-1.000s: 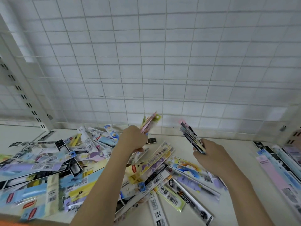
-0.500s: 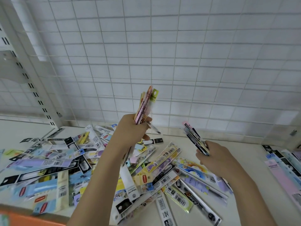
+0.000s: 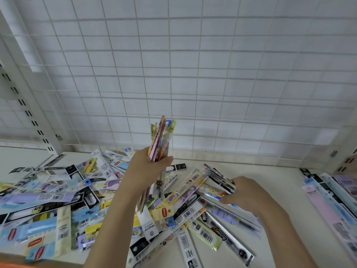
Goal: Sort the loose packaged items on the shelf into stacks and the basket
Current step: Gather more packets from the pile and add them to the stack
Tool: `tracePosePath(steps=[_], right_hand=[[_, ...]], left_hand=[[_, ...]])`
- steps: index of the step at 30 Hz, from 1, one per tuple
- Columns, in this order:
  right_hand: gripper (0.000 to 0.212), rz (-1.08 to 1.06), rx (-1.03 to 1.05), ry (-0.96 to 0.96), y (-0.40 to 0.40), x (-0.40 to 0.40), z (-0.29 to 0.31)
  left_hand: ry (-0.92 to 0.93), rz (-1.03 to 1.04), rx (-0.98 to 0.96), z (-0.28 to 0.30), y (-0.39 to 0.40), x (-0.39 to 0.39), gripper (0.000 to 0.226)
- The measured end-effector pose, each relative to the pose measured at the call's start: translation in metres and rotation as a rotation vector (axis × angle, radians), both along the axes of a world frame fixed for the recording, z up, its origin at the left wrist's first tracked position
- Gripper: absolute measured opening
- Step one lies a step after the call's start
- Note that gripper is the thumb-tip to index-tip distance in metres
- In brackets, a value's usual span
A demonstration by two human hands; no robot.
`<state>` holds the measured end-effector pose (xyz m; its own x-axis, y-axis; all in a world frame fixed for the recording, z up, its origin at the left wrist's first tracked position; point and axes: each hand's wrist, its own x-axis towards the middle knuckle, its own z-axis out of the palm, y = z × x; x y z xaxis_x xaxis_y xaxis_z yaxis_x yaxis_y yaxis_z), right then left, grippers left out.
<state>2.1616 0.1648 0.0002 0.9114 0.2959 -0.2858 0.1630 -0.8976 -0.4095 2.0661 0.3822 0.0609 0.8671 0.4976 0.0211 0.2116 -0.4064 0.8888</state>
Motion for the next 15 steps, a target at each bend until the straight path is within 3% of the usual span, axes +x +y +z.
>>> tracePosePath(steps=[5, 11, 15], right_hand=[[0.022, -0.087, 0.070, -0.062, -0.017, 0.005, 0.001], [0.037, -0.148, 0.165, -0.069, -0.048, 0.006, 0.012], [0.010, -0.170, 0.214, -0.064, -0.059, 0.008, 0.011]], left_hand=[[-0.079, 0.045, -0.103, -0.004, -0.001, -0.001, 0.007], [-0.136, 0.072, -0.166, -0.007, 0.004, -0.004, 0.011], [-0.130, 0.061, -0.156, -0.007, 0.001, -0.005, 0.010]])
